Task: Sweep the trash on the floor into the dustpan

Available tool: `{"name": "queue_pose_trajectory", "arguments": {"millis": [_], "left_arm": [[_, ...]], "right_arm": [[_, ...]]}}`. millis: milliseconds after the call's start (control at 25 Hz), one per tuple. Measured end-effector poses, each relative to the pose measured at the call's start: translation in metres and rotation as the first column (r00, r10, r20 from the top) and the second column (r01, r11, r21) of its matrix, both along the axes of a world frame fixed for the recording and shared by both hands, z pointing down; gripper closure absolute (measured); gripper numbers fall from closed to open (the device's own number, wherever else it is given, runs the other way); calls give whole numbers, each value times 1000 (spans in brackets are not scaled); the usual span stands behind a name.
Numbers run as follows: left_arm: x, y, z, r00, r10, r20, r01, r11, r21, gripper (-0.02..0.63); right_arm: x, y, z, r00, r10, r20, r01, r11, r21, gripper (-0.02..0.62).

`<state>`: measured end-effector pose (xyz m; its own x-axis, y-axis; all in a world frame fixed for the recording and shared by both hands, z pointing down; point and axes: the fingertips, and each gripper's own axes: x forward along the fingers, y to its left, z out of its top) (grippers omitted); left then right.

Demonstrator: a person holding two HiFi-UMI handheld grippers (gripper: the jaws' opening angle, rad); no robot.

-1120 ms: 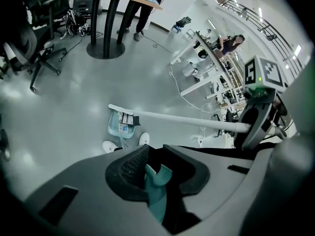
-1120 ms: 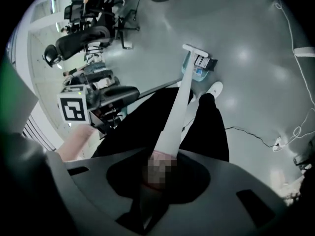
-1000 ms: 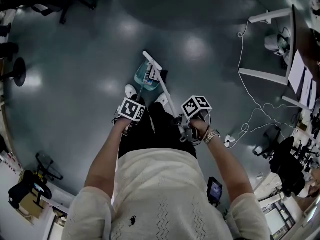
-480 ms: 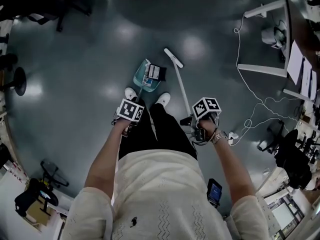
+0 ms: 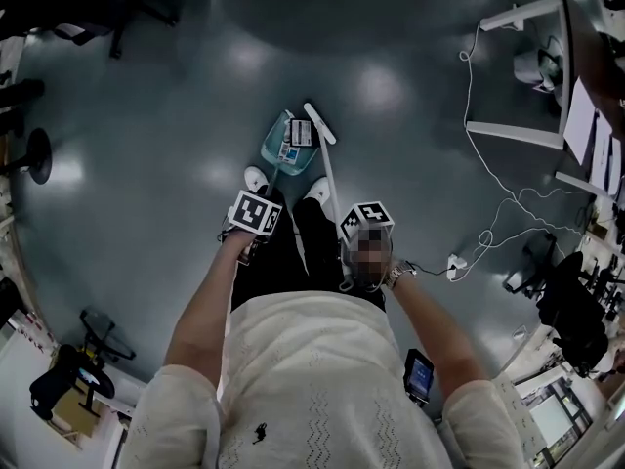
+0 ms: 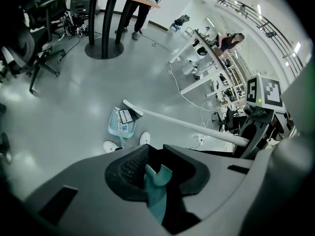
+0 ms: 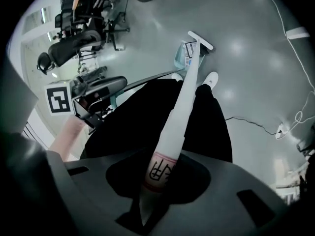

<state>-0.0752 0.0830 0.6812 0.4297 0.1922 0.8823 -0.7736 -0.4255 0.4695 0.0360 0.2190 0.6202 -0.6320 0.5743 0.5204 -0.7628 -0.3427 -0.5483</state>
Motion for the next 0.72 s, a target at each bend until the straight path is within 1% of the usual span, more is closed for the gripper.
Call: {"name": "queue_pose_trajectory", "arguments": {"millis": [120,200,280,320,360,440,520,560,600,640,680,720], "left_arm": [[1,2,0,1000,-1,-2,1,1000,-2,528],[2,3,1,1000,-3,-3,3,1000,-4,528],[1,3,2,1000,-12,-5,12,1000,-8,528],[0,4,3,1000,-18,-7,18,1000,-10,528],[-1,4,3,1000,-24,-10,24,1000,-11,528],[-2,5,3,999,-32,-13,31,999,-12,528],[-1,5,4,999,-37,-16,37,999,-11,528],[0,5,4,999,-38,-17,38,999,-9,528],[0,4,4,999,-39,-17,39,999,-6,528],[-1,3,4,999,-39,-15,39,999,-3,528],[-1,2,3,999,-38,-13,38,999,1,528],[-2,2,4,999,-39,-10,39,999,3,528]], "right_arm": [[-2,9,-4,996,-87,14,87,996,-8,491],[-4,17,-5,988,-153,18,153,988,-9,491],[-5,20,-6,981,-194,16,194,981,3,491],[-5,19,-8,982,-189,18,189,982,13,491],[-6,13,-10,987,-161,22,160,987,26,491],[-1,-7,-18,998,-50,42,48,997,52,491],[10,-32,-32,995,64,79,-69,996,61,491],[15,-42,-39,990,101,97,-107,992,61,491],[20,-51,-46,987,119,107,-126,990,64,491],[26,-57,-50,988,112,106,-120,990,75,491],[32,-60,-51,993,79,92,-88,992,94,491],[39,-62,-49,997,28,67,-36,993,116,491]]}}
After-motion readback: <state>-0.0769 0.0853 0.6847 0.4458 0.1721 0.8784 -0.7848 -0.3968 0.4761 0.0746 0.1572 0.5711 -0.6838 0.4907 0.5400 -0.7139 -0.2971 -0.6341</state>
